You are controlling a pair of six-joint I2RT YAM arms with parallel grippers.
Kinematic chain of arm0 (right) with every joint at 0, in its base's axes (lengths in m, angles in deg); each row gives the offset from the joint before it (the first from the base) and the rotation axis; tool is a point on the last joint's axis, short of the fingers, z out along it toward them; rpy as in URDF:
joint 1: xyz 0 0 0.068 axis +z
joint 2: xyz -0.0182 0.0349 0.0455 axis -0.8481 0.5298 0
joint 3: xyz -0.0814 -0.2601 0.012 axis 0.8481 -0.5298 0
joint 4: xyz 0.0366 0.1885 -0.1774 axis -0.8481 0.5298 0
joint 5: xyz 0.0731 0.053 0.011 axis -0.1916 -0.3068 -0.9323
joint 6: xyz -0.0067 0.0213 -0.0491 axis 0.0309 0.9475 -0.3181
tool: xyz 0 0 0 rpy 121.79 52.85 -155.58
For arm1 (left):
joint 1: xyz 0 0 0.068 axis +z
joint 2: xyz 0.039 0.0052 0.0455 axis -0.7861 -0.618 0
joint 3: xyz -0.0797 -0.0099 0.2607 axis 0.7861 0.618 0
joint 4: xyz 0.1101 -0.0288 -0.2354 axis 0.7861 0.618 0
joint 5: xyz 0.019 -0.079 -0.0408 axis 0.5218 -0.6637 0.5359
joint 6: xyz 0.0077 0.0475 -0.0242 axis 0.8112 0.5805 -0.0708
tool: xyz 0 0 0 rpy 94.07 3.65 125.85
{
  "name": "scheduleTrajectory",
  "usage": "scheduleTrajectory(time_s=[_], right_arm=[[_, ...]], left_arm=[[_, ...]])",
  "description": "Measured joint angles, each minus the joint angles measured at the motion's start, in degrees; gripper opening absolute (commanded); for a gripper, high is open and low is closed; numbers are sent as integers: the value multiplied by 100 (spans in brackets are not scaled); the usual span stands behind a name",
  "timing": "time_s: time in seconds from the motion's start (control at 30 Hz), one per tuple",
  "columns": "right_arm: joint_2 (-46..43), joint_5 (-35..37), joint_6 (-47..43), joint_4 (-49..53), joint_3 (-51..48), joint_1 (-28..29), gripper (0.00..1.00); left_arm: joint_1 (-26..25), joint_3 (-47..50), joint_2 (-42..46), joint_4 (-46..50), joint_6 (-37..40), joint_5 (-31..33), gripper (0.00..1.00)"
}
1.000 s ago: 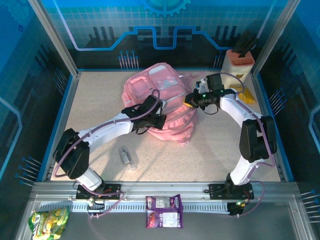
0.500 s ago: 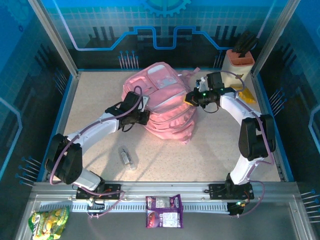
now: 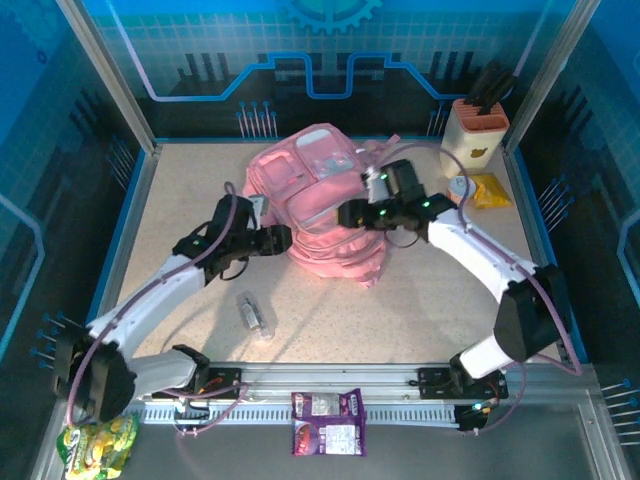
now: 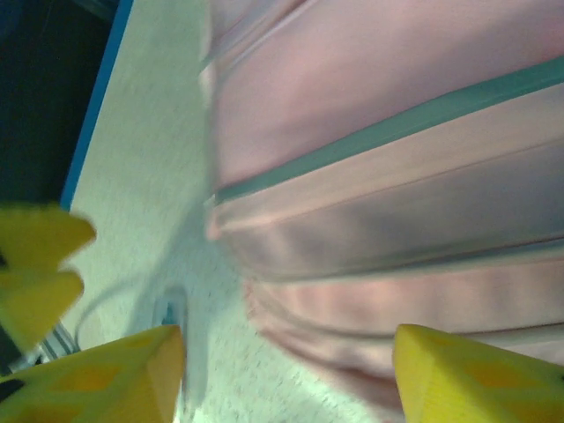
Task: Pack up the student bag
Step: Unzip the student bag at the center of the table, then pick up the loose stationery from the bottom-left of the table.
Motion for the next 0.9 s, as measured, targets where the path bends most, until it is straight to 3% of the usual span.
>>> scheduleTrajectory(time_s=[0.2, 0.4, 0.67, 0.9], right_arm=[[142, 850, -411, -9, -330, 2028, 78], [970, 1451, -511, -315, -348, 3294, 85], [2223, 2074, -553, -439, 302, 4009, 92], [2922, 2494, -658, -444, 946, 4266, 93]], left_arm=[[424, 452, 1073, 634, -826, 326, 82], [1169, 793, 1764, 1246, -1285, 450, 98], [2164, 857, 1943, 1606, -1464, 442, 99], [2529, 887, 2070, 1700, -1646, 417, 99]])
